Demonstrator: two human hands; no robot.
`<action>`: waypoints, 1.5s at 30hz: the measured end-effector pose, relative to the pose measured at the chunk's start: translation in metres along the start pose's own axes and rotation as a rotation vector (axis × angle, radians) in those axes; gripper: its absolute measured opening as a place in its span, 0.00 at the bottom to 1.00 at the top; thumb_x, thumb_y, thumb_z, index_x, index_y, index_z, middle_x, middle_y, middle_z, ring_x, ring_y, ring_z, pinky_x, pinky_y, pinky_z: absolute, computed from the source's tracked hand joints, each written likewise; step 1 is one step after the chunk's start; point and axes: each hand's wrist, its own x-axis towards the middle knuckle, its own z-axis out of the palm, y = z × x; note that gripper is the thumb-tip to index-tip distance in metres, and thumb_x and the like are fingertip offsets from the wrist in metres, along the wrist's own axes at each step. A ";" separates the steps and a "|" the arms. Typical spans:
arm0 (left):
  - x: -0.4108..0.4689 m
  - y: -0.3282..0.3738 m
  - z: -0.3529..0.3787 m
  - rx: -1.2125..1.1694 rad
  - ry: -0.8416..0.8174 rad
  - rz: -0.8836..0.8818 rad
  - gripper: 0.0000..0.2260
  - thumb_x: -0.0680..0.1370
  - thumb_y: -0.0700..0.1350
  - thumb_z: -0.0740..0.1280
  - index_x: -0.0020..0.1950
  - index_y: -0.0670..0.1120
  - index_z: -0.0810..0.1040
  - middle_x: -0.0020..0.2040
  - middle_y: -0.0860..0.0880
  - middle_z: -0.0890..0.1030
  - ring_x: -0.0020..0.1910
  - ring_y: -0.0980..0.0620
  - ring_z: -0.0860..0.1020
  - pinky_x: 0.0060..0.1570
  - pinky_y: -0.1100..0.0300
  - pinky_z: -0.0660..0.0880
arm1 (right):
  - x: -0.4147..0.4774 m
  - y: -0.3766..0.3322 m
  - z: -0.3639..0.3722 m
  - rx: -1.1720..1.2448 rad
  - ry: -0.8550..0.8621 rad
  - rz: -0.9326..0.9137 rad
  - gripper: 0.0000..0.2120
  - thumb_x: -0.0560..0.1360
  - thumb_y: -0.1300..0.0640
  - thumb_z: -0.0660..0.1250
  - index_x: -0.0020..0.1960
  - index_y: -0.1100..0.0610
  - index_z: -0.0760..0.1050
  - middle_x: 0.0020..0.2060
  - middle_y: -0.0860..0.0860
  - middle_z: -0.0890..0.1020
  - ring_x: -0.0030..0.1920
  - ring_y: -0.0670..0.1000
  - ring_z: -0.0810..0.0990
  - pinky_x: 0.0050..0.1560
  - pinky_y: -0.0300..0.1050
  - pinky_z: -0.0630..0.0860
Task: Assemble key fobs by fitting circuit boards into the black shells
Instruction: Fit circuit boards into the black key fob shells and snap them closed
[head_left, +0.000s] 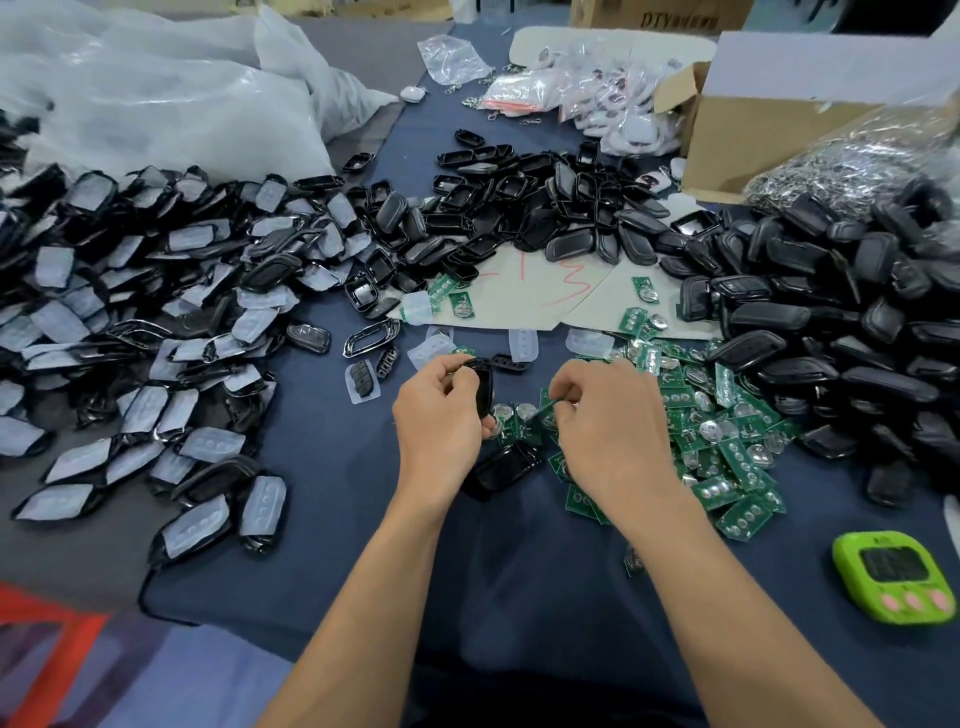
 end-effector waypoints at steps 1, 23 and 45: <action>-0.001 0.001 0.000 -0.001 0.001 0.003 0.11 0.79 0.44 0.63 0.56 0.51 0.83 0.42 0.47 0.86 0.26 0.51 0.82 0.28 0.63 0.76 | 0.000 0.000 -0.001 0.055 0.004 0.011 0.07 0.77 0.61 0.68 0.48 0.50 0.82 0.37 0.41 0.75 0.47 0.51 0.71 0.53 0.47 0.66; -0.013 0.017 0.005 0.075 -0.216 0.236 0.07 0.75 0.45 0.72 0.49 0.56 0.86 0.30 0.58 0.79 0.28 0.58 0.73 0.33 0.65 0.69 | 0.006 -0.010 -0.007 0.514 -0.059 0.070 0.16 0.72 0.63 0.73 0.49 0.43 0.83 0.38 0.38 0.82 0.38 0.43 0.80 0.39 0.31 0.74; 0.014 0.020 0.019 -0.003 -0.165 0.125 0.16 0.73 0.53 0.56 0.40 0.43 0.77 0.30 0.45 0.81 0.31 0.49 0.77 0.31 0.50 0.75 | 0.036 0.004 0.001 0.983 -0.105 0.171 0.06 0.73 0.69 0.68 0.45 0.60 0.77 0.34 0.57 0.85 0.35 0.57 0.87 0.40 0.51 0.85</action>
